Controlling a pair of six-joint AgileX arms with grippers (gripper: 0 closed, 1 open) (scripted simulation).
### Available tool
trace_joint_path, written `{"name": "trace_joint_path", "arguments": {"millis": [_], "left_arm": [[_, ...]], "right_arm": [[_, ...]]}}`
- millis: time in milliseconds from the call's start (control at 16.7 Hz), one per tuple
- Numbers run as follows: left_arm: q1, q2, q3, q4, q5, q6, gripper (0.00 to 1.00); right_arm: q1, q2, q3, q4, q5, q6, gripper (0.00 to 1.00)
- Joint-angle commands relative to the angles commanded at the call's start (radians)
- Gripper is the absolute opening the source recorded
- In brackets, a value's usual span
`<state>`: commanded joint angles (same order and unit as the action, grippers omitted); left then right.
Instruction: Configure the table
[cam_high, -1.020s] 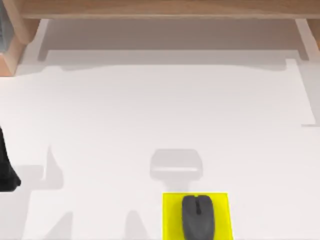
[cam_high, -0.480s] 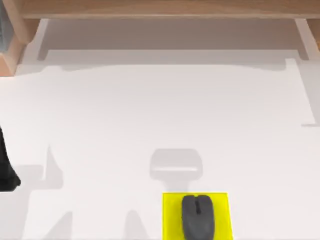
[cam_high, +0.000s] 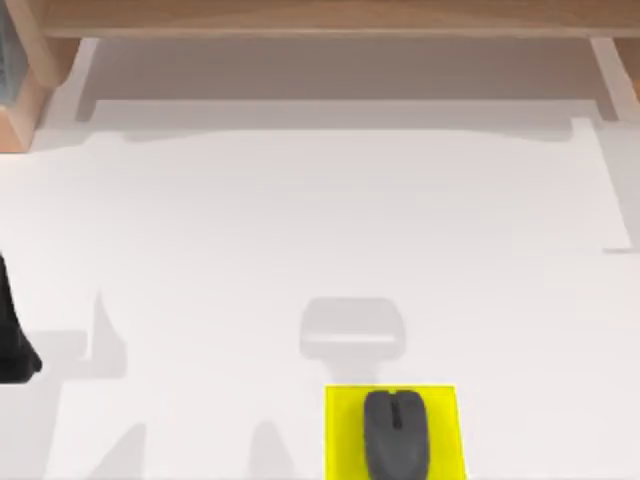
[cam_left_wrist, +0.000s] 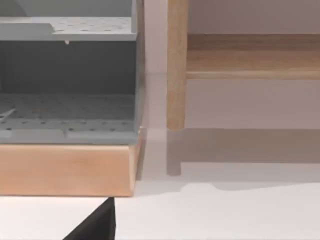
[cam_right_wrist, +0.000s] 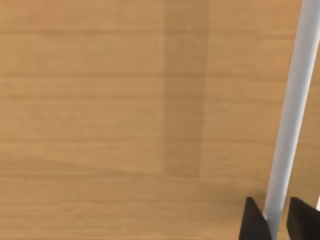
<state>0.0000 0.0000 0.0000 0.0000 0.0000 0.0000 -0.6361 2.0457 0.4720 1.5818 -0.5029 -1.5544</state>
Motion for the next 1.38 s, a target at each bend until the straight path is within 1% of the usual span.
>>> {"name": "trace_joint_path", "arguments": {"millis": [60, 600, 1080, 1380], "left_arm": [[0.000, 0.000, 0.000, 0.000, 0.000, 0.000, 1.00], [0.000, 0.000, 0.000, 0.000, 0.000, 0.000, 1.00], [0.000, 0.000, 0.000, 0.000, 0.000, 0.000, 1.00], [0.000, 0.000, 0.000, 0.000, 0.000, 0.000, 1.00]], "right_arm": [[0.000, 0.000, 0.000, 0.000, 0.000, 0.000, 0.00], [0.000, 0.003, 0.002, -0.004, 0.002, 0.002, 0.00], [0.101, 0.078, 0.207, -0.135, 0.103, 0.001, 0.00], [0.106, 0.081, 0.220, -0.148, 0.112, 0.003, 0.00]]}}
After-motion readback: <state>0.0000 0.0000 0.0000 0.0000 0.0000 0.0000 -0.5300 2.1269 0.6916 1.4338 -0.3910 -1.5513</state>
